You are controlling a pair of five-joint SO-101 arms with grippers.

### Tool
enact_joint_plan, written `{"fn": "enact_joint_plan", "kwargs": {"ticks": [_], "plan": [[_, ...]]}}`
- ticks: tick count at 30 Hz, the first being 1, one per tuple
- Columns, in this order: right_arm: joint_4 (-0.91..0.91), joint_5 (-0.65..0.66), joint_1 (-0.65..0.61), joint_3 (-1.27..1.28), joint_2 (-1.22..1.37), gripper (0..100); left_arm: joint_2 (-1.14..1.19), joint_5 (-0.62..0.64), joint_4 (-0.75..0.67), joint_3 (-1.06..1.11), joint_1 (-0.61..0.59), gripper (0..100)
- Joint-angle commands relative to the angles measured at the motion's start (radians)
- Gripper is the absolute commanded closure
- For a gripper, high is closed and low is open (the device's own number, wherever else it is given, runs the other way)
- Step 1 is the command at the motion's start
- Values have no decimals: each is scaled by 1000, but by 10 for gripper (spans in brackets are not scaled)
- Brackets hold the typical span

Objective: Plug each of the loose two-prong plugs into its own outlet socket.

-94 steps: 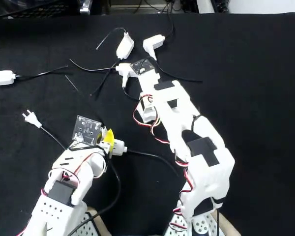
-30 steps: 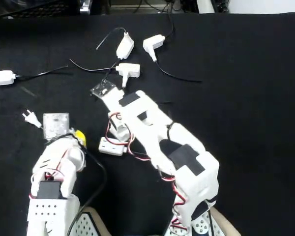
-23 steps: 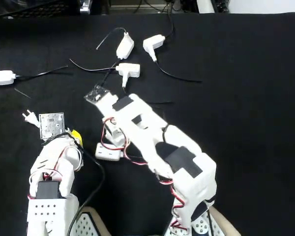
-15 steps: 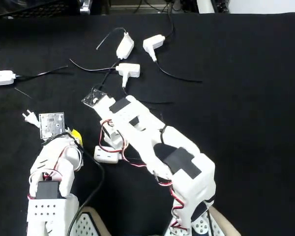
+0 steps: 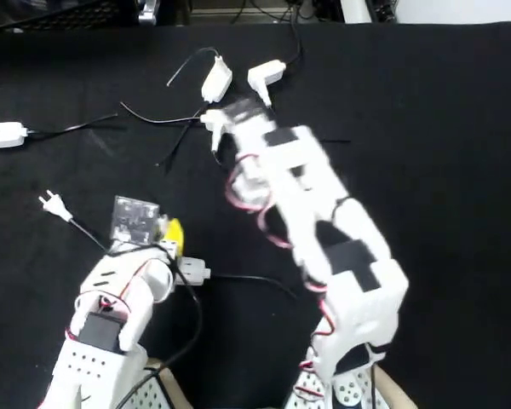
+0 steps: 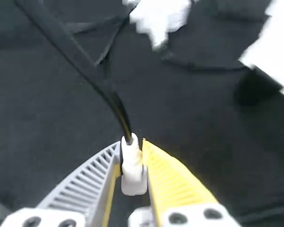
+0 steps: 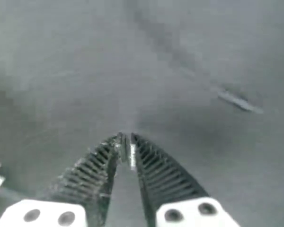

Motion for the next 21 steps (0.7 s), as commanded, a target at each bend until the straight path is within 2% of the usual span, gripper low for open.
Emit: {"fn": "enact_joint_plan", "kwargs": {"ticks": [1,4,7,15,21], "plan": [[-54,61,72,-28,-38,985,-12,-3,-63,22,48,970],[-101,75,66,-21,18,985,-6,0,-61,22,51,970],[-123,75,43,-45,88,985,-14,-5,5,13,50,970],[12,74,44,-239,239,986,-14,-6,222,-117,58,970],[48,34,46,-292,275,986,-14,-6,233,-134,50,970]]}}
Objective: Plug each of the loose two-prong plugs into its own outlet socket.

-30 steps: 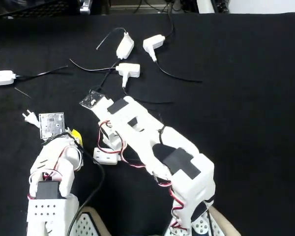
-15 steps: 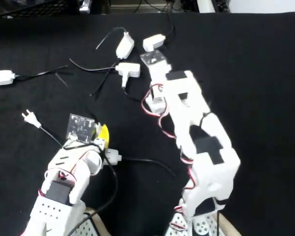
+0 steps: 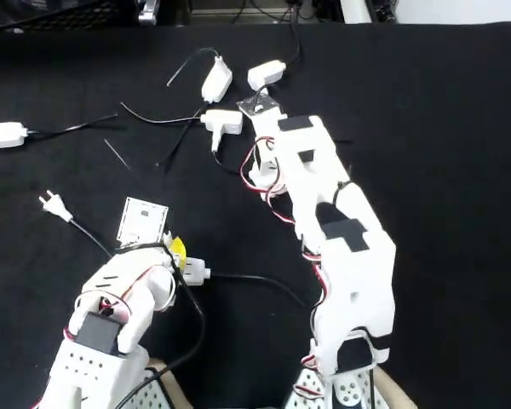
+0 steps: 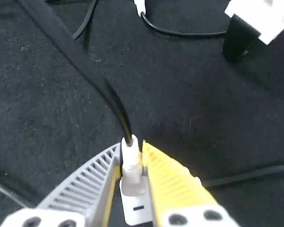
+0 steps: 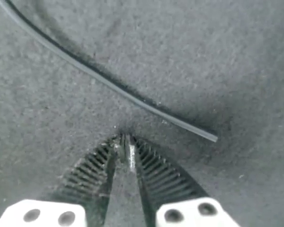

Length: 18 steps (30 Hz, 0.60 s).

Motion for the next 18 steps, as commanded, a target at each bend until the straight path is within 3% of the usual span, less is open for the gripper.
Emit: {"fn": "enact_joint_plan", "kwargs": {"ticks": [1,18], "plan": [[0,-17,-9,-45,7,986,-11,-8,6,-58,8,970],[0,-17,-9,-44,7,986,-11,-8,0,12,5,970]]}}
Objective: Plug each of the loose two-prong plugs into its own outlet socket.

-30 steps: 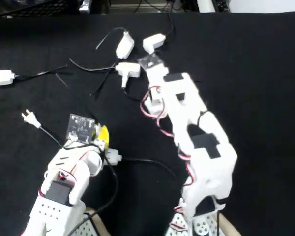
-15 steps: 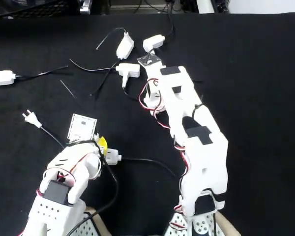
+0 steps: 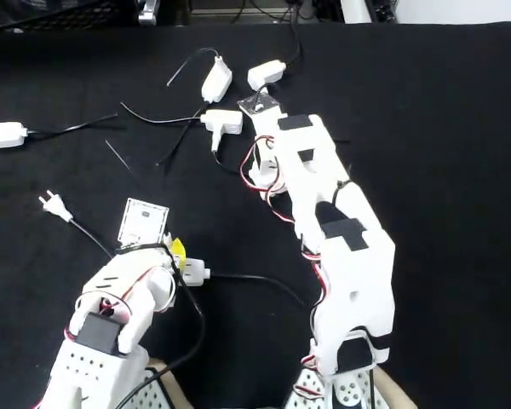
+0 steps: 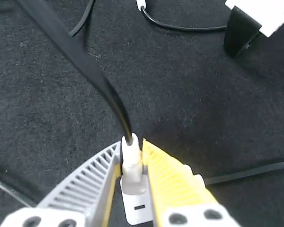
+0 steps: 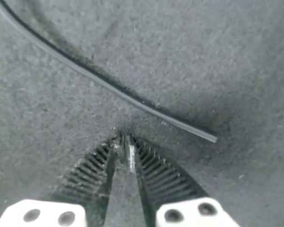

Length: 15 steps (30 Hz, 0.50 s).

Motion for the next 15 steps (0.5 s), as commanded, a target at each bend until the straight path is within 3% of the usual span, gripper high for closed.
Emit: {"fn": "enact_joint_plan", "kwargs": {"ticks": [1,7,15], "plan": [[-2,-11,-9,-38,4,986,-9,-5,-2,-5,5,970],[-2,-11,-9,-38,4,986,-11,3,38,-61,-13,970],[-2,-8,-12,-38,4,986,-11,6,288,-266,-22,970]]}}
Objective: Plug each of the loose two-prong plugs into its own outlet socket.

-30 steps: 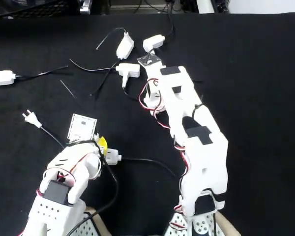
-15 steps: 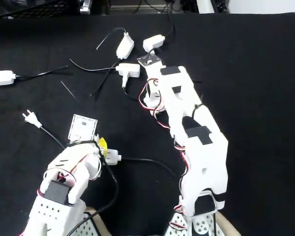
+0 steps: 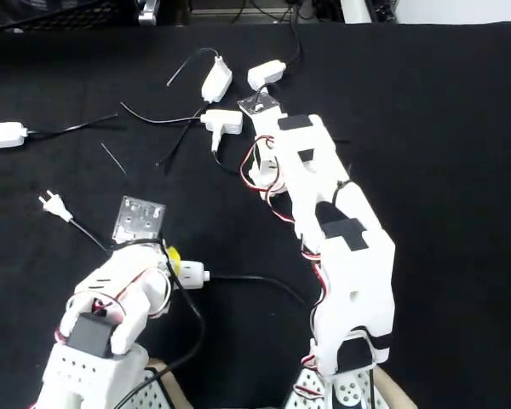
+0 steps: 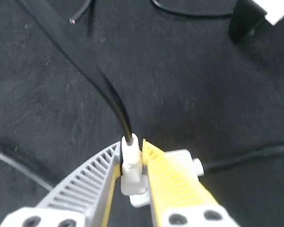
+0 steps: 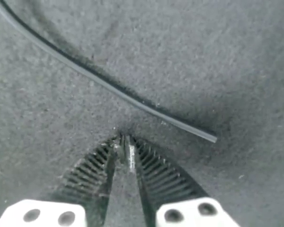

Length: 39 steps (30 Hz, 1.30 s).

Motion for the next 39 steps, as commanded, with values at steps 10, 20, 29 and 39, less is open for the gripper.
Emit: {"fn": "enact_joint_plan", "kwargs": {"ticks": [10,20,29,39], "plan": [[-2,-6,-12,-38,4,986,-40,48,14,7,1,971],[-2,-5,-14,-38,5,986,-184,192,34,81,10,971],[-2,-5,-14,-38,5,986,-187,190,103,70,10,971],[-2,-5,-14,-38,5,986,-187,189,106,101,-1,971]]}}
